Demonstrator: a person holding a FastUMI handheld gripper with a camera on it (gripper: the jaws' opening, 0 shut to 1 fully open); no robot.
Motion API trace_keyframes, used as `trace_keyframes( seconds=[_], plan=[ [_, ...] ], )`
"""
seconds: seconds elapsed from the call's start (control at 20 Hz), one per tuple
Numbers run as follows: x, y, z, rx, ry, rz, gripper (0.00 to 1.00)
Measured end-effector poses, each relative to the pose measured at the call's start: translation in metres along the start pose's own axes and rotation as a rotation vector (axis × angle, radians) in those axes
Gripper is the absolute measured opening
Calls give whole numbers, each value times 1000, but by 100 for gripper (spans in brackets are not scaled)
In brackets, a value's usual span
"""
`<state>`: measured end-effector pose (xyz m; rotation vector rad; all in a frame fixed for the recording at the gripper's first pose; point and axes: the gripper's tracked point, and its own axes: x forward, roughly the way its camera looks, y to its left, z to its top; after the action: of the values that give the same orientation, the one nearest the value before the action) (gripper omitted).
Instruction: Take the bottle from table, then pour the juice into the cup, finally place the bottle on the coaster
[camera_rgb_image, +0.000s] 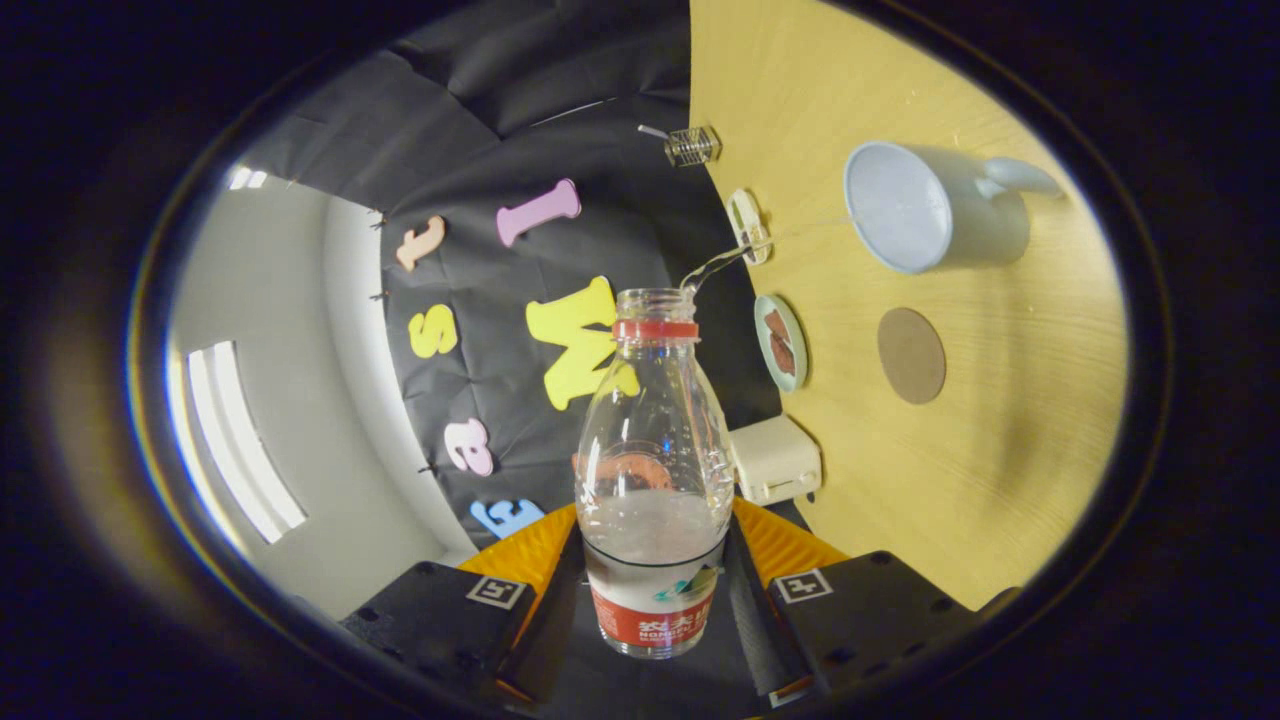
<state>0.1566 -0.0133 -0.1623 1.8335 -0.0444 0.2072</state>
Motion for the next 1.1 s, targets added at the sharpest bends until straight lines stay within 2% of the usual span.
trace_keyframes(
  seconds=[0.8, 1.1],
  plan=[
    [-2, 21, -7, 97, 37, 9, 75],
    [-4, 37, -6, 208, 29, 44, 75]
  ],
)
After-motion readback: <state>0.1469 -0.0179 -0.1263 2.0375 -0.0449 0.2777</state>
